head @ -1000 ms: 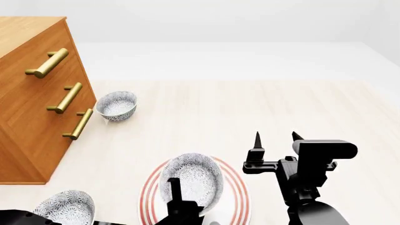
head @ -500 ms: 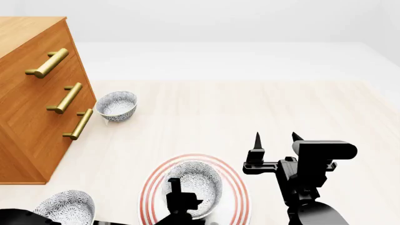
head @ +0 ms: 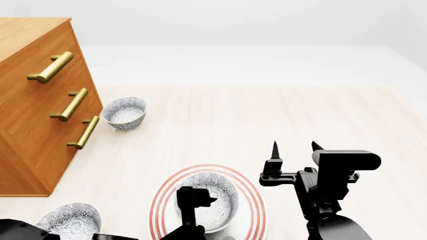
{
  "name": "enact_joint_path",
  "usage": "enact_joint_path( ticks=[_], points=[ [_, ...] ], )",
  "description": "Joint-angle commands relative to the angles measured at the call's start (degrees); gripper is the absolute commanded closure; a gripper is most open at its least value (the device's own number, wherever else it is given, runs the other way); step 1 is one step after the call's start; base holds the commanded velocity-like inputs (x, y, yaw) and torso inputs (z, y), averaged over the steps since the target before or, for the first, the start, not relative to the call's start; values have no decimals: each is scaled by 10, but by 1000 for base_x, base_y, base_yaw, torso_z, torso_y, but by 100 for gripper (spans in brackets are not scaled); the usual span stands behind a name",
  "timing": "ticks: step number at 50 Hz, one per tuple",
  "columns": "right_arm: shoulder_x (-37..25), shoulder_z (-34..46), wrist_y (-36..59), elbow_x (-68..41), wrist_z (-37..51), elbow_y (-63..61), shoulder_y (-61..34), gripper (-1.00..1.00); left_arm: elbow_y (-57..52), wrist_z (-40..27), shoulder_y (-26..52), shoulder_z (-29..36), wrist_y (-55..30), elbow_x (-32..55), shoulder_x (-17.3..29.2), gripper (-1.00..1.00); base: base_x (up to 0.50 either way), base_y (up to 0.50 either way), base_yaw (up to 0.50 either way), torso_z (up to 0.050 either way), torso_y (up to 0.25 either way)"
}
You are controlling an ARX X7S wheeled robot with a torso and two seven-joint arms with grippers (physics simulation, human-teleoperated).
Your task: Put the bowl in the middle on the plate.
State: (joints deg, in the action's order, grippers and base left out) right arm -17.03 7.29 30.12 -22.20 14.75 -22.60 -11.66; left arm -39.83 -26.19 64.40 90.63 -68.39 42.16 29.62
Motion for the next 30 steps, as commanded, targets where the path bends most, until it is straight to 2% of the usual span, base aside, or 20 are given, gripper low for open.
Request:
enact_joint_path(
  ticks=[1, 11, 17, 25, 30],
  points=[
    [-2, 2, -1, -2, 2, 1, -1, -100, -57, -3, 24, -27, -26, 36, 12, -100, 0, 0, 0, 0, 0],
    [-4, 4, 2, -4, 5, -4, -4, -100, -133, -34, 61, -142, -91, 172, 30, -100, 0, 0, 0, 0, 0],
    [-5, 5, 3, -6, 6, -5, -4, -100, -153, -57, 79, -188, -103, 237, 40, -100, 0, 0, 0, 0, 0],
    [-6, 7, 1, -6, 8, -5, -3, -100, -157, -60, 99, -244, -71, 301, 72, -100, 0, 0, 0, 0, 0],
    [-8, 8, 6, -8, 10, -8, -5, -100, -142, -5, 101, -301, 7, 324, 127, -100, 0, 0, 0, 0, 0]
  ],
)
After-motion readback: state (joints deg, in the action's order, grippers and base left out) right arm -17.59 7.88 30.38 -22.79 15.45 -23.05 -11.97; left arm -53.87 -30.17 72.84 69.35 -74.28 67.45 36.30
